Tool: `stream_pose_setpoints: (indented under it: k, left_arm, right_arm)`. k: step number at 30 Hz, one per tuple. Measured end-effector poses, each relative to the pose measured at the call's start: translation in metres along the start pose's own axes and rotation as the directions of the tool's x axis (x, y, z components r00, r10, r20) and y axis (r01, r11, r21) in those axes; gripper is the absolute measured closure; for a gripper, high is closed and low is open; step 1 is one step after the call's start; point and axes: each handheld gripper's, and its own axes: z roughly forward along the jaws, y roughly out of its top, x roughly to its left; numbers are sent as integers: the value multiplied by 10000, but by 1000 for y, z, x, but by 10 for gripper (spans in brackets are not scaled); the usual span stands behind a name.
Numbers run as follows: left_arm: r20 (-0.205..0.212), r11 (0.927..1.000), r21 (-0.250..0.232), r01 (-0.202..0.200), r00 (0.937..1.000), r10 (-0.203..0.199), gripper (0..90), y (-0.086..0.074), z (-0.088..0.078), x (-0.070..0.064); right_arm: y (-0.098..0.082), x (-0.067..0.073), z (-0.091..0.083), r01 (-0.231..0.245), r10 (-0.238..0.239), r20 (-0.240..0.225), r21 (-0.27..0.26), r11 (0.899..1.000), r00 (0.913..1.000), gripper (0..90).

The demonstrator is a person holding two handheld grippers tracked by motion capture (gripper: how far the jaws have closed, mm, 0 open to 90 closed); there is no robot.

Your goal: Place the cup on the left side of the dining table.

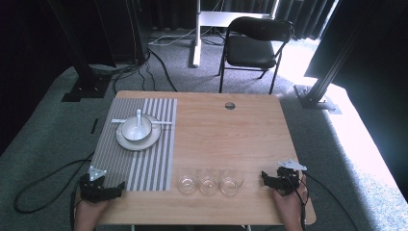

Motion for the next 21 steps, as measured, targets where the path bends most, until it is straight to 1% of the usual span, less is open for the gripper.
stream_pose_setpoints:
  k: [1, 2, 4, 5, 6, 9, 10, 12, 13, 14, 15, 16, 17, 19, 21]
  left_arm:
    - [0, 10000, 0, 0, 10000, 0, 1, 0, 0, 0]
    - [10, 9998, -94, 198, 9998, -198, 1, -1, -4, 4]
    - [-65, 9996, -92, 248, 9997, -249, 1, -1, -6, 5]
    - [17, 9996, -189, 231, 9997, -230, 1, -3, -10, 8]
    - [-35, 9994, -269, 235, 9997, -236, 1, -4, -11, 9]
    - [48, 9995, -230, 217, 9998, -216, 1, -5, -14, 11]
    - [112, 9997, -131, 183, 9998, -182, 1, -5, -14, 12]
    - [61, 9997, -144, 197, 9998, -197, 1, -5, -14, 13]
    - [301, 9997, -110, 221, 9993, -217, 1, -6, -13, 14]
    - [301, 9997, -110, 221, 9993, -217, 1, -6, -13, 14]
    - [303, 9995, -290, 129, 9995, -120, 1, -6, -15, 13]
    - [303, 9995, -290, 129, 9995, -120, 1, -6, -15, 13]
    - [525, 9992, -373, 114, 9986, -94, 1, -6, -16, 13]
    - [755, 9996, -272, 115, 9971, -94, 1, -7, -15, 14]
    - [784, 9998, -176, 67, 9969, -53, 1, -8, -14, 15]
  right_arm:
    - [0, 0, 0, 0, 0, 2, -1, 10000, 10000, 118]
    - [0, 0, 0, -4, 4, 2, -3, 10000, 10000, 118]
    - [0, 0, 0, -1, 1, 3, -4, 10000, 10000, 118]
    - [0, 0, 0, -2, 2, 3, -2, 10000, 10000, 118]
    - [0, 0, 0, 0, 0, 2, -2, 10000, 10000, 118]
    - [0, 0, 0, 3, -3, 4, -2, 10000, 10000, 118]
    - [0, 0, 0, 0, 0, 5, -3, 10000, 10000, 118]
    - [0, 0, 0, -1, 1, 5, -1, 10000, 10000, 119]
    - [0, 0, 0, 1, -1, 6, -3, 10000, 10000, 119]
    - [0, 0, 0, 1, -1, 6, -3, 10000, 10000, 119]
    - [0, 0, 0, -7, 7, 20, -5, 10000, 10000, 119]
    - [0, 0, 0, -7, 7, 20, -5, 10000, 10000, 119]
    - [0, 0, 0, -12, 12, 18, -2, 10000, 10000, 119]
    - [0, 0, 0, -12, 12, 18, -2, 10000, 10000, 119]
    - [0, 0, 0, -17, 17, 18, -2, 10000, 10000, 119]
